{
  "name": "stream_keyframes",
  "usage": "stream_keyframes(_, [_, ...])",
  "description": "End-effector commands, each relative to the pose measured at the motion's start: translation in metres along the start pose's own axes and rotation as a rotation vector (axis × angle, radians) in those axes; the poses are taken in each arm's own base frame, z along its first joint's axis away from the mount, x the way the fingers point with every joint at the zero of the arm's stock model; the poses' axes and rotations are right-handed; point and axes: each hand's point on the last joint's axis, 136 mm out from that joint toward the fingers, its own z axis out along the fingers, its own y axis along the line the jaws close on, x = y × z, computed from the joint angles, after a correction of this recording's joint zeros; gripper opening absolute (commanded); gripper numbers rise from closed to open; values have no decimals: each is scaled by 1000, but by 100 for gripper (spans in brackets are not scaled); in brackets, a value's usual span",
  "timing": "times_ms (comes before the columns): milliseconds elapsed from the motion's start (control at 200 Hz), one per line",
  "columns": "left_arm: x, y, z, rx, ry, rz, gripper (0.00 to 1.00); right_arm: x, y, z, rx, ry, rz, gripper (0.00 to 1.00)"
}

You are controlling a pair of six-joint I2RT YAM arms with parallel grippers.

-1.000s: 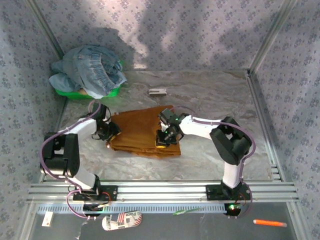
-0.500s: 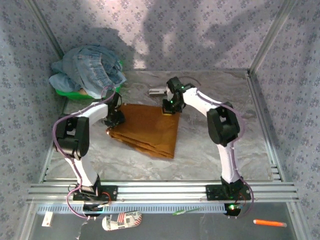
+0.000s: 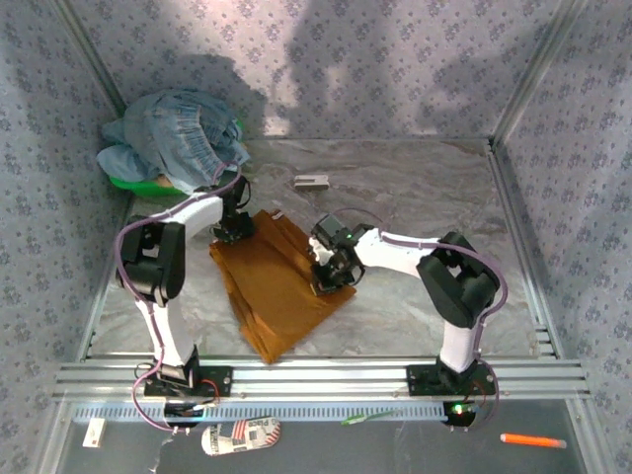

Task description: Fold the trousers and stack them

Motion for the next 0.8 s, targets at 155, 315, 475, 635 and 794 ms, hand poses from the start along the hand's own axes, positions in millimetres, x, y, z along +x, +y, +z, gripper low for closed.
stream_keyframes(155, [2,38,-1,-152,-8,3,49,43,-26,-3,89,177,107,0])
stream_keyframes(315, [16,56,-17,-211,2,22,69,38,-37,-3,114,181,104,0])
stream_keyframes(475, [31,69,-5,-233,47,-2,70,30,-71,-2,142,188,181,0])
stream_keyframes(635, [65,63,10,-167,131,-56,64,5,-115,-11,247,160,251,0])
stream_keyframes(794, [114,35,1,-59,162,-34,63,-33,-154,-40,349,65,320,0])
